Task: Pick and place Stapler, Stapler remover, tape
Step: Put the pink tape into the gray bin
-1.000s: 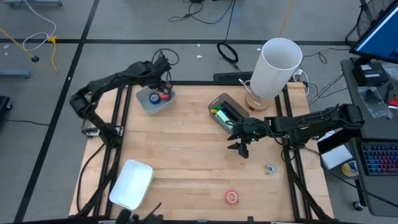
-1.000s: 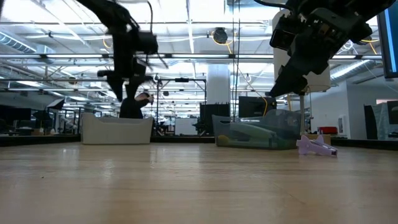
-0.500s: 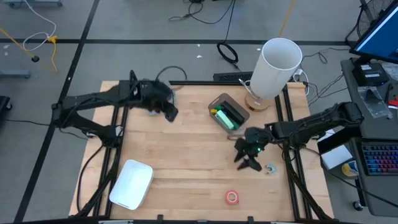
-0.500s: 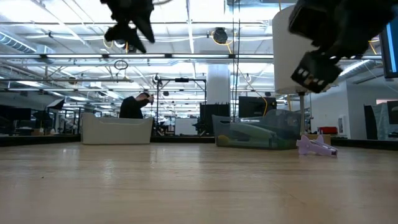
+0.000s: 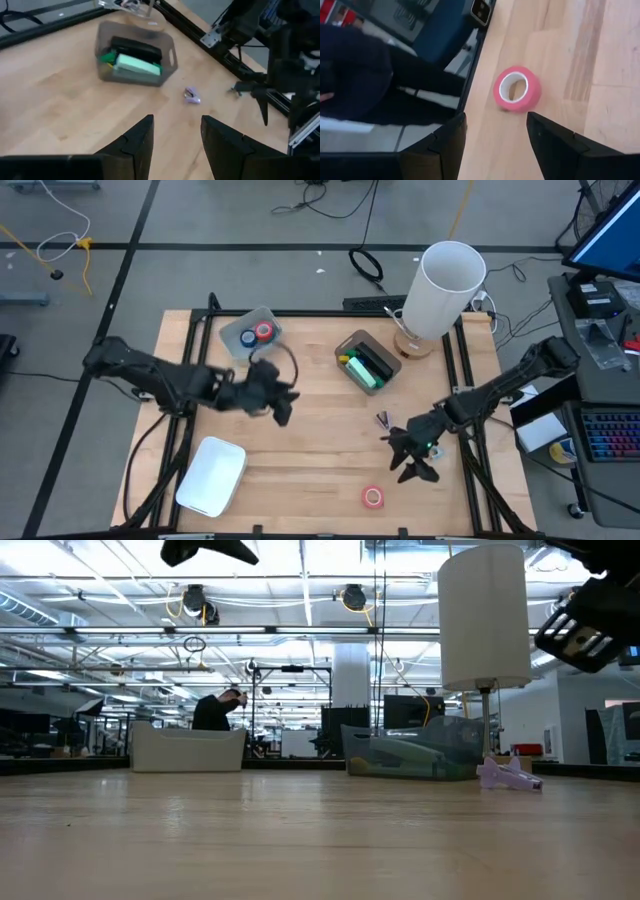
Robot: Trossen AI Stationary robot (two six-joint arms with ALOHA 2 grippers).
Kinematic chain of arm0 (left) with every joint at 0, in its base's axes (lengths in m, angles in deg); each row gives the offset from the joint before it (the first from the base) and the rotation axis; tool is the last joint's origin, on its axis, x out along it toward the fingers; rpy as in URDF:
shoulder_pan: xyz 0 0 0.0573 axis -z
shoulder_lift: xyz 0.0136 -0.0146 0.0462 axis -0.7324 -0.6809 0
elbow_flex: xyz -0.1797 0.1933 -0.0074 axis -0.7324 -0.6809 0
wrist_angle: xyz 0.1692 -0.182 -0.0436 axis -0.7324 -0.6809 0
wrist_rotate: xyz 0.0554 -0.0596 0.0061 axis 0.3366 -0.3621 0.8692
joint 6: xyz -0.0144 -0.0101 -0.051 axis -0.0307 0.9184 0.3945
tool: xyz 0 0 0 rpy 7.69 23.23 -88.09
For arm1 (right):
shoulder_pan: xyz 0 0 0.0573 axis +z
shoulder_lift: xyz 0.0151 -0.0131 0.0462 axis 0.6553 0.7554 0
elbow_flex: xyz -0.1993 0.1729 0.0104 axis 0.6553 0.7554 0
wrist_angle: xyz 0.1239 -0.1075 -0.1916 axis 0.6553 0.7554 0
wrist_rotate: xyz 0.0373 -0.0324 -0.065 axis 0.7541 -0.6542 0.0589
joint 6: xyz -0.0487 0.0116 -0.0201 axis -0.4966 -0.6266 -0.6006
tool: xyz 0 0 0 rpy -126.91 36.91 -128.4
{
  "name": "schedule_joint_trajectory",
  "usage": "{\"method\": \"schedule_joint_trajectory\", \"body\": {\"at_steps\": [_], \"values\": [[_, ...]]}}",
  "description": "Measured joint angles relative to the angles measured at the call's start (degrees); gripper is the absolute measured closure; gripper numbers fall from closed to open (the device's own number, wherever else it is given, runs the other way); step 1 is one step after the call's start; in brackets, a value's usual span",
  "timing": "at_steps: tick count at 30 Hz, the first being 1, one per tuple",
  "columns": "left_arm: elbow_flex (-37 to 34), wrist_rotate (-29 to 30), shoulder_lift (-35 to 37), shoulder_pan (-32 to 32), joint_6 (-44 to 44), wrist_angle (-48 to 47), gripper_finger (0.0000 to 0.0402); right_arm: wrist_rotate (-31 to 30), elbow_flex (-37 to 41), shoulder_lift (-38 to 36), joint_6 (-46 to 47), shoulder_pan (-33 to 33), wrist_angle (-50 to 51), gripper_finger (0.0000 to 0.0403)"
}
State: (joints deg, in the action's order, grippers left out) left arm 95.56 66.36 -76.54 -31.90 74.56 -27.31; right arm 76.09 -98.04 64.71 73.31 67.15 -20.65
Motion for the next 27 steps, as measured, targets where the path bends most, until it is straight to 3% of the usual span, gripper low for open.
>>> {"method": "schedule_joint_trajectory", "body": {"at_steps": [5, 15, 27], "values": [[-7.7, 4.25, 0.02, 6.84, 7.89, 7.16, 0.0238, -5.23, -0.04, 0.01, 4.24, 1.66, -1.84, 0.0202], [-21.83, 9.78, 0.76, 11.66, 17.79, 17.05, 0.0238, -5.26, -2.4, 9.46, 12.46, 3.35, -1.96, 0.0202], [-23.15, 9.08, 0.96, 11.57, 14.11, 17.46, 0.0238, -11.19, -17.4, 25.51, 10.15, 2.9, 5.6, 0.0202]]}}
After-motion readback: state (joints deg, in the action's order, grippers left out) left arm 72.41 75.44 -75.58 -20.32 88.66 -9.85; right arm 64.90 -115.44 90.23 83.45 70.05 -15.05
